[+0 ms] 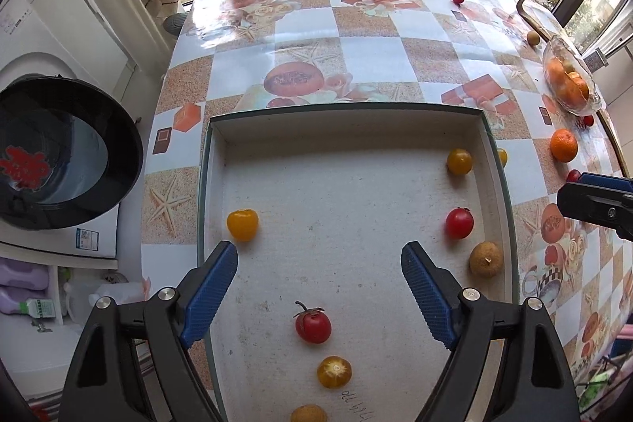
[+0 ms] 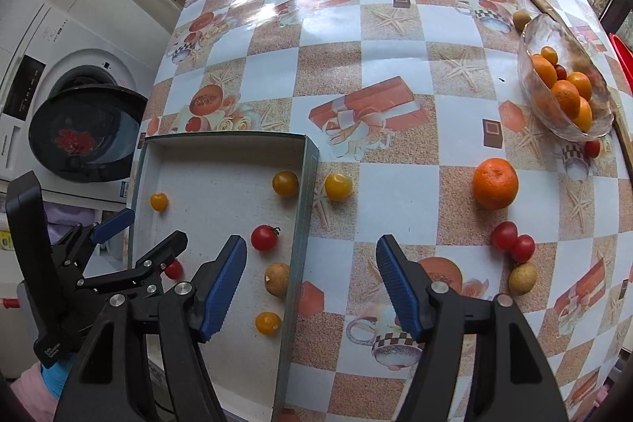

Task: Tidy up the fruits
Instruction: 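Open the left tool to drop its yellow tomato into the tray, then grasp the mandarin orange with the left tool while the right tool grasps a brown potato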

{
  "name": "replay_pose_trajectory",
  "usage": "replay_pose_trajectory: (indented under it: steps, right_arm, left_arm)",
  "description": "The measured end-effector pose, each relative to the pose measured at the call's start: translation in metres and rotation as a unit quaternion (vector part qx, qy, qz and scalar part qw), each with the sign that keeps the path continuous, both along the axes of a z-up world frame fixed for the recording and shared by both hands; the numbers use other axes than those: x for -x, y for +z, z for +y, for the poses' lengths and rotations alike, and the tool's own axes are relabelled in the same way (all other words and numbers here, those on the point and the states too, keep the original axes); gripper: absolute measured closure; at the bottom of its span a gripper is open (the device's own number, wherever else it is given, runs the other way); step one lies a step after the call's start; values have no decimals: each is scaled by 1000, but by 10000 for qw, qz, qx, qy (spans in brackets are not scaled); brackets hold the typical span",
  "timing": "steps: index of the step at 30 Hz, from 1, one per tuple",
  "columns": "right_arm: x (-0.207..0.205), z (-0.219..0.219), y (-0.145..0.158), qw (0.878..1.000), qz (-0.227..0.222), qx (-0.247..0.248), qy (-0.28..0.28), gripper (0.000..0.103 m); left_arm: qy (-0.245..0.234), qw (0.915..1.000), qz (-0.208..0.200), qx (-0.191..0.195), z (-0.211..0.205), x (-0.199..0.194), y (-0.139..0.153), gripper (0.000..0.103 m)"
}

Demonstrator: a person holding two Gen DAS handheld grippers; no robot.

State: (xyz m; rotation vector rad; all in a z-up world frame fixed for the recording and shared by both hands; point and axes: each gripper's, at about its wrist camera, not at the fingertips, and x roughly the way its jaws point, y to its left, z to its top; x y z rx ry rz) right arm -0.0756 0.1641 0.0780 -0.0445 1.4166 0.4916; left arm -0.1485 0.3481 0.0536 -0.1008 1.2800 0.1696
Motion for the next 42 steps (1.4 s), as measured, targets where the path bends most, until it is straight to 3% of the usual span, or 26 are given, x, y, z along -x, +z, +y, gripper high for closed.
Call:
replay_pose_trajectory:
  steps: [11,17,30,36,42]
  right_arm:
    - [6,-111,-21,9944,233,494,-908,31]
    - [5,-152,-33,9895,290,647,-1262,31]
    - [-9,-151,-46,9922,73,517,-1131,31]
    - [-16,-147,-56,9936,39,490,-1012,45]
    - [-19,-150,-58,9943,-3,382,-999,47]
  left_arm:
    - [-835,9962,-231,72,-81,-22,27,17]
    - [-1179,9925,-286,177,-122,-42,29,17]
    - [-1404,9893,-211,333,-163,-86,13,17]
    - [-1516,9866,-193,570,-180,-115,8,17]
    - [-1610,9842,-52,741,-200,-139,-6,17]
